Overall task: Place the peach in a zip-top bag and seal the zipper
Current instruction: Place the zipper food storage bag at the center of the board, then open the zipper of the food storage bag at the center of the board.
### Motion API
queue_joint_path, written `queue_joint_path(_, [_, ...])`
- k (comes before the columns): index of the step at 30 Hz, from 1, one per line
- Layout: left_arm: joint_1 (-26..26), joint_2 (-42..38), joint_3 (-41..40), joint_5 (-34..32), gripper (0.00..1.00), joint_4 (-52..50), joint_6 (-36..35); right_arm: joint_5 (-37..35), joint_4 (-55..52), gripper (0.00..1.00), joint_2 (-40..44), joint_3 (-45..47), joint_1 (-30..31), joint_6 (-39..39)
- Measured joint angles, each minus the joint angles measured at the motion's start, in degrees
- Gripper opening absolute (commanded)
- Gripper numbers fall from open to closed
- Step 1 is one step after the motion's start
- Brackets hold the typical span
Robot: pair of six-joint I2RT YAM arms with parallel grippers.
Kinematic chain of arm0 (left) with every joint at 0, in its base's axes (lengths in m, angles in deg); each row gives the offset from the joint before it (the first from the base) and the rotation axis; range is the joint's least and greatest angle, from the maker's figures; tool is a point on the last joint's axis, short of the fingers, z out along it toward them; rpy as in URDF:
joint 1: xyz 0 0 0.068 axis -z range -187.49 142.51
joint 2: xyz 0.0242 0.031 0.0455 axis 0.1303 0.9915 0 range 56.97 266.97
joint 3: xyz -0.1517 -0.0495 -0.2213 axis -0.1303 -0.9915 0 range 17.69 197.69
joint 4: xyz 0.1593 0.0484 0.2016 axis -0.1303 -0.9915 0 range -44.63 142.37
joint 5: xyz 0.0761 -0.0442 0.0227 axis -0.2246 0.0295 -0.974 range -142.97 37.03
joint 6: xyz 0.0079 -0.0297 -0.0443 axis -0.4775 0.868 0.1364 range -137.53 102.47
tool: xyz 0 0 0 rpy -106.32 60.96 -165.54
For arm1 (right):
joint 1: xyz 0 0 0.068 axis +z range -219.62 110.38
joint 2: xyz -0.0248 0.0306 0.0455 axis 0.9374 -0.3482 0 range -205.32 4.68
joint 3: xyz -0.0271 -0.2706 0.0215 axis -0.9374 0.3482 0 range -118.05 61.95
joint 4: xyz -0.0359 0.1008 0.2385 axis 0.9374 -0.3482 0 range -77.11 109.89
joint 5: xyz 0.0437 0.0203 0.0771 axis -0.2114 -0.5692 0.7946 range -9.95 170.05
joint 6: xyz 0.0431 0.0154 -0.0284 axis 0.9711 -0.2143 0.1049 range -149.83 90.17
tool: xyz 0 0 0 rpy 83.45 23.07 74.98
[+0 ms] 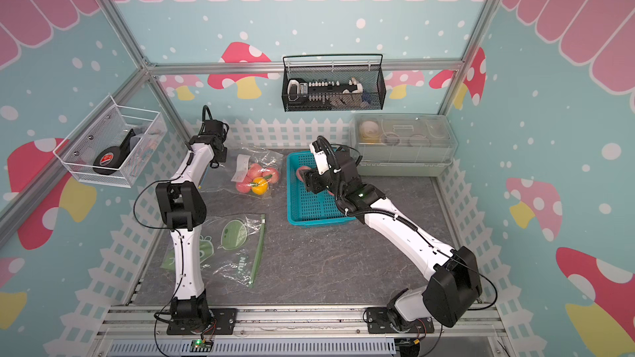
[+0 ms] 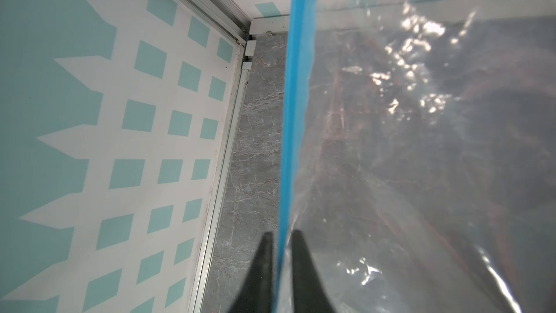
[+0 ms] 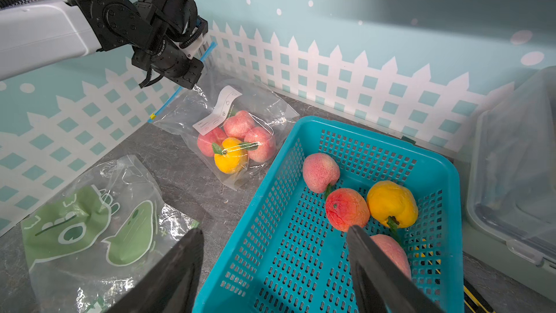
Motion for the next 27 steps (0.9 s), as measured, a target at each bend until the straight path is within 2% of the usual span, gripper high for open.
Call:
queue_joint_path(1, [-0.1, 0.0, 0.5, 0.0, 0.76, -0.3, 0.1, 0.0, -0.1, 0.76, 0.0, 0.0, -0.1, 0.0])
queue_joint_path(2, [-0.1, -0.2, 0.9, -0.1, 0.82, -0.3, 0.3, -0.1, -0.1, 0.76, 0.0, 0.0, -0.1, 0.0])
queue_joint_path(5, [0.1, -2.2, 0.7, 0.2, 0.91, -1.0, 1.0, -0.8, -0.1, 0.77, 0.0, 0.0, -0.5, 0.2])
queue_joint_path(8, [0.8, -7.5, -1.7, 0.5, 0.92, -1.4, 1.7, -2.3, 0.1, 0.77, 0.5, 1.0, -1.0, 0.3])
queue_joint_path(12, [3.8, -20.4, -9.6, 0.8, 0.92, -1.8, 4.2, -4.5, -0.2, 0.78, 3.3, 5.2, -2.3, 0.3])
queue_joint_path(18, [11.0, -41.7, -26.8, 4.2, 0.91, -1.7, 9.9, -5.2, -1.0, 0.78, 9.6, 11.8, -6.8, 0.2])
queue_joint_path(27, [17.7, -63.2, -53.2, 13.9, 0.91, -3.7, 20.7, -5.6, -5.3, 0.78, 16.0, 17.0, -9.1, -1.7])
